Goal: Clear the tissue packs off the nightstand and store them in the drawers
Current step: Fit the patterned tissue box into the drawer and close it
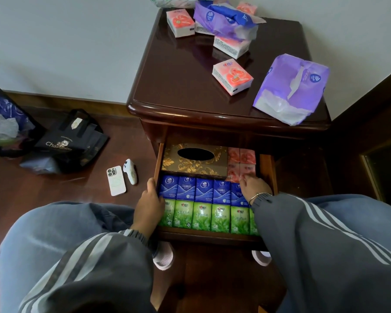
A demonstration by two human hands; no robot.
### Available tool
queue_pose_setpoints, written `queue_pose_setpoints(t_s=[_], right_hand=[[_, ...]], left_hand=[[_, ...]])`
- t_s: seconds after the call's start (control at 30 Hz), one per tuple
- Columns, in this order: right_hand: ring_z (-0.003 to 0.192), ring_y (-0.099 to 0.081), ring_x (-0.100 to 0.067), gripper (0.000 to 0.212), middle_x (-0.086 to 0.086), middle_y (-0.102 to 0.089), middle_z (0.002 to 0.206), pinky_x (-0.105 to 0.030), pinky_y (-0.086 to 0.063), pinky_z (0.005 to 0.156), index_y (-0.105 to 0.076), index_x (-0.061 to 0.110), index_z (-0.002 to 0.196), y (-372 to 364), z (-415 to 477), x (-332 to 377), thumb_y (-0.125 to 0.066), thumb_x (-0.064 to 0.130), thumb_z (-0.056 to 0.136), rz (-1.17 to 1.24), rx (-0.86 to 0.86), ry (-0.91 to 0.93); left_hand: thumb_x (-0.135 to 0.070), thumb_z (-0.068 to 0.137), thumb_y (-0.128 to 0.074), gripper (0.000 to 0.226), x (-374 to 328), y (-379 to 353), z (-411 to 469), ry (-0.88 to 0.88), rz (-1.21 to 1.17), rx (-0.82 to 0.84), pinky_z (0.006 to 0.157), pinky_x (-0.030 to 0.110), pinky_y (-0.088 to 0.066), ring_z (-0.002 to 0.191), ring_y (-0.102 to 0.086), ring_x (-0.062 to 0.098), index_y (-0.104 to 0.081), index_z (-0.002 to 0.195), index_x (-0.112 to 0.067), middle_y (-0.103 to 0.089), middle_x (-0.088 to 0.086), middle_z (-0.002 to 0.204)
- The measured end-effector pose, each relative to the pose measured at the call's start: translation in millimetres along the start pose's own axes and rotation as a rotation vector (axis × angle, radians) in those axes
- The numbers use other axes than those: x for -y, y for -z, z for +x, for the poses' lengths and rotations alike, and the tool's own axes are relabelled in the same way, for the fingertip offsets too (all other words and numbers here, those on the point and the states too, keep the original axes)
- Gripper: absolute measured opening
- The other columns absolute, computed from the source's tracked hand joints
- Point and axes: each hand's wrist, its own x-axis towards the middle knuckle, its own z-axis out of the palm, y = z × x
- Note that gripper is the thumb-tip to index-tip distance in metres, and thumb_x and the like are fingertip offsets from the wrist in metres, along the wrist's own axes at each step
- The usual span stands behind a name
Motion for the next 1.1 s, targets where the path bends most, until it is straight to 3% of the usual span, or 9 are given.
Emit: queue_pose_setpoints(t_s=[0.07,0.13,0.2,0.33,0.5,0.67,0.8,0.97,1.1], right_hand=[[0.098,-0.06,-0.034,0.036,-0.019,-0.064,0.108,-0.034,-0.046,0.075,-0.06,0.002,0.108,4,2,2,-0.036,0.027,0.097,0.028,-0.078,-0.022],[0.11,-0.054,-0.034,0.04,-0.02,-0.058,0.122,-0.038,-0.047,0.087,-0.052,0.003,0.126,9,6,6,-0.038,0.027,0.096,0.032,-0.11,-0.027],[0.12,-0.049,-0.032,0.045,-0.017,-0.048,0.137,-0.039,-0.044,0.095,-0.044,0.005,0.134,12,9,9,-0.037,0.03,0.097,0.024,-0.021,0.005],[0.121,-0.051,-0.031,0.046,-0.013,-0.034,0.148,-0.04,-0.046,0.096,-0.042,0.005,0.134,6,5,11,-0.027,0.034,0.1,-0.042,0.137,0.013],[0.146,-0.012,-0.021,0.054,-0.005,-0.01,0.159,-0.043,-0.016,0.117,-0.017,0.013,0.149,10,-6,9,-0.029,0.031,0.099,-0.047,0.151,-0.009],[0.125,-0.047,-0.029,0.044,-0.011,-0.048,0.14,-0.036,-0.042,0.102,-0.045,0.012,0.136,44,-26,8,-0.045,0.021,0.093,0.07,0.026,-0.02],[0.105,-0.061,-0.031,0.03,-0.011,-0.065,0.119,-0.036,-0.051,0.087,-0.062,0.018,0.118,75,-51,1,-0.05,0.022,0.09,0.145,-0.05,-0.036],[0.109,-0.061,-0.03,0.032,-0.014,-0.065,0.119,-0.035,-0.047,0.095,-0.062,0.009,0.117,111,-69,-20,-0.056,0.017,0.087,0.473,-0.296,-0.172],[0.12,-0.054,-0.032,0.051,-0.018,-0.054,0.134,-0.037,-0.041,0.103,-0.047,0.003,0.133,145,-61,-28,-0.061,0.018,0.086,0.649,-0.421,-0.233]], left_hand=[[-0.008,0.089,-0.044,0.044,0,0,0,-0.003,0.0,0.001,0.07,0.039,-0.045,0.092,-0.061,0.04,-0.03,0.129,-0.02,-0.06,0.019,0.11],[-0.007,0.088,-0.044,0.045,0,0,0,-0.012,0.004,-0.004,0.07,0.04,-0.046,0.09,-0.06,0.04,-0.031,0.129,-0.019,-0.06,0.02,0.109],[-0.007,0.088,-0.044,0.046,0,0,1,-0.013,0.008,-0.005,0.07,0.04,-0.045,0.091,-0.061,0.04,-0.03,0.131,-0.018,-0.06,0.02,0.11],[-0.009,0.089,-0.045,0.048,0,0,0,0.008,-0.001,0.004,0.071,0.039,-0.045,0.092,-0.061,0.038,-0.028,0.133,-0.02,-0.061,0.019,0.111],[-0.014,0.089,-0.048,0.055,-1,2,0,0.036,-0.015,0.049,0.081,0.044,-0.05,0.097,-0.062,0.038,-0.025,0.138,-0.02,-0.059,0.019,0.118],[-0.025,0.09,-0.05,0.058,-6,11,-3,0.053,-0.019,0.095,0.083,0.042,-0.049,0.102,-0.061,0.035,-0.024,0.142,-0.024,-0.059,0.015,0.124],[-0.028,0.091,-0.051,0.051,-14,25,-4,0.05,-0.032,0.105,0.088,0.041,-0.048,0.105,-0.06,0.033,-0.034,0.139,-0.019,-0.06,0.015,0.125],[-0.028,0.094,-0.053,0.059,-32,55,-5,0.068,-0.159,-0.027,0.098,0.039,-0.041,0.121,-0.053,0.039,-0.032,0.145,-0.006,-0.054,0.024,0.133],[-0.027,0.095,-0.053,0.065,-49,89,4,0.057,-0.223,-0.137,0.109,0.042,-0.034,0.133,-0.041,0.037,-0.024,0.15,-0.006,-0.039,0.023,0.147]])
